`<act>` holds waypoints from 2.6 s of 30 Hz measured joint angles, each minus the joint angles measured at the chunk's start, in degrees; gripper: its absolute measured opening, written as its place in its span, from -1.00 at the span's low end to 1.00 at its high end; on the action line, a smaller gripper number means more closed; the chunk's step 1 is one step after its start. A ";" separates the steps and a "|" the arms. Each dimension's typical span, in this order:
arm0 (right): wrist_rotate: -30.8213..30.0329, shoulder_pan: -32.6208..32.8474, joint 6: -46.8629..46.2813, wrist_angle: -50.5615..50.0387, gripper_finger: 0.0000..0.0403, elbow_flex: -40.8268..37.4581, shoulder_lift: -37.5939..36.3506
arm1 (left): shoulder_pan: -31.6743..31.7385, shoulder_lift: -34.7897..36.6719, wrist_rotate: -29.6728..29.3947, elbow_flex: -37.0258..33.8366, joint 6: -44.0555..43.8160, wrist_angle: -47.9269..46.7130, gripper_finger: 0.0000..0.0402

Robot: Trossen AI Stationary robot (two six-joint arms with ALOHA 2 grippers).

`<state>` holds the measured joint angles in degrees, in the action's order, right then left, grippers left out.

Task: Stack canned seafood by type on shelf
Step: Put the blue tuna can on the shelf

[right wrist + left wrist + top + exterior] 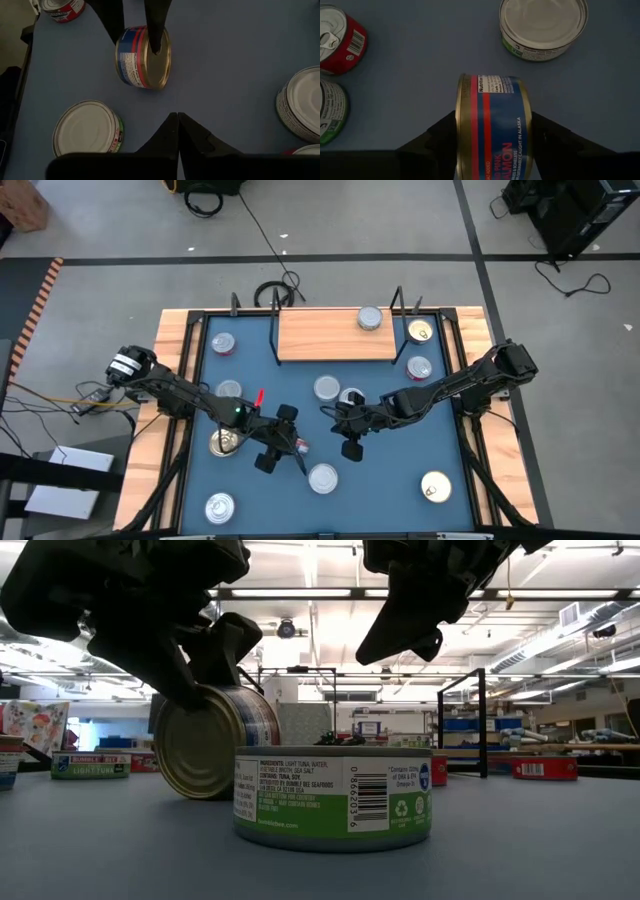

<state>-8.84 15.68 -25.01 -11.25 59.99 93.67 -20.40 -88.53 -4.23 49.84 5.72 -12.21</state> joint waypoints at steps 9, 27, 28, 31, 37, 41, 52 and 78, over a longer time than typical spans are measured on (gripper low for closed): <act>-0.94 0.00 -0.19 0.02 -0.87 -0.02 0.00 | -0.02 0.07 -8.90 7.40 2.61 -11.15 0.03; -7.02 2.74 -0.53 -2.10 -0.85 0.00 -0.07 | 11.16 1.00 -41.38 12.30 10.43 -15.83 0.03; -7.12 2.75 -0.59 -2.11 -0.85 -0.01 -0.07 | 12.43 0.98 -41.65 12.26 11.51 -15.02 0.03; -7.21 2.73 -0.82 -2.03 -0.86 -0.02 -0.09 | 16.29 0.99 -41.69 12.26 15.39 -11.58 0.03; -7.23 2.73 -0.80 -2.05 -0.86 0.00 -0.11 | 23.12 -0.62 -39.47 12.24 21.55 -7.59 0.03; -7.61 2.73 -0.80 -2.10 -0.86 -0.02 -0.11 | 26.07 -3.38 -39.22 12.24 25.29 -4.24 0.03; -7.65 2.73 -0.80 -2.15 -0.86 0.00 -0.11 | 31.72 -10.16 -40.67 12.24 31.95 2.70 0.03; -7.58 2.73 -0.80 -2.29 -0.86 -0.01 -0.11 | 38.99 -11.28 -32.63 12.24 33.05 3.53 0.05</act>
<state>-16.43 18.41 -25.80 -13.54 59.97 93.56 18.59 -99.81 -36.86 62.08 38.77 -8.68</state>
